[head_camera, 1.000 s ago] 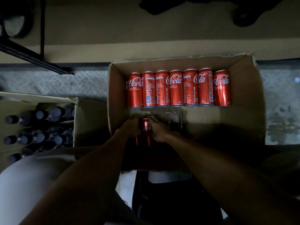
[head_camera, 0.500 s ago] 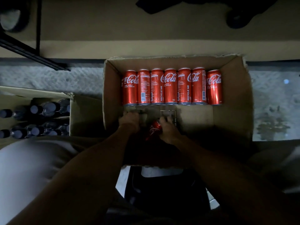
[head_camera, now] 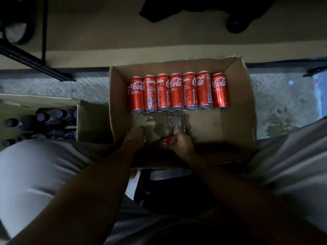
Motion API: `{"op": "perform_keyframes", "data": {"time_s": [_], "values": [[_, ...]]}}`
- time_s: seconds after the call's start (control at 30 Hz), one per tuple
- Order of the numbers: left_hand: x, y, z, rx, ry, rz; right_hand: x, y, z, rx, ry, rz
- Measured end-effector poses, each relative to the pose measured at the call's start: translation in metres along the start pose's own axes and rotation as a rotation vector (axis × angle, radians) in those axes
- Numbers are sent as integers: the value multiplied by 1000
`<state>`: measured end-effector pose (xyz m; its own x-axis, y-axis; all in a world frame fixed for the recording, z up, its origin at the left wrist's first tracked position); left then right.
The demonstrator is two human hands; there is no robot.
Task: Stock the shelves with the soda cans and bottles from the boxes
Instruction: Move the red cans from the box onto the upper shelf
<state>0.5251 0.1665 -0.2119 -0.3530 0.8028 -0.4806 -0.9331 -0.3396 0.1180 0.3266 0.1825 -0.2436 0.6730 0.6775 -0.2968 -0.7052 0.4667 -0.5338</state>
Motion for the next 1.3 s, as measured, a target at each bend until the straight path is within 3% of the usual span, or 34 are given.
{"op": "perform_keyframes", "data": {"time_s": [0.13,0.37,0.5,0.63,0.93,1.3], "values": [[0,13,9,61,29,109,-12,-6,9,-13,50,87],[-6,49,17,143,137,346,-38,7,23,-103,330,386],[-5,59,18,186,171,358,-46,20,21,-55,313,320],[-3,58,6,190,175,375,-45,21,12,-80,284,86],[-12,74,-10,229,144,309,-69,20,12,-164,191,113],[-110,105,138,353,213,594,-163,-93,132,-188,284,90]]}}
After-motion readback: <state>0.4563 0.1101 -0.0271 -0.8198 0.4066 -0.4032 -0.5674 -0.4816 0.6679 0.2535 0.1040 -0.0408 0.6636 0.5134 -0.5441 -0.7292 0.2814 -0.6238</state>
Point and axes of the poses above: each hand's wrist, its own z-axis away from the middle knuckle, its own x-axis out of the palm, y = z × x, the point moved 3 cm from there along -z, towards the middle knuckle, and after that the axes turned 9 degrees about -y, right-handed, at the moved point
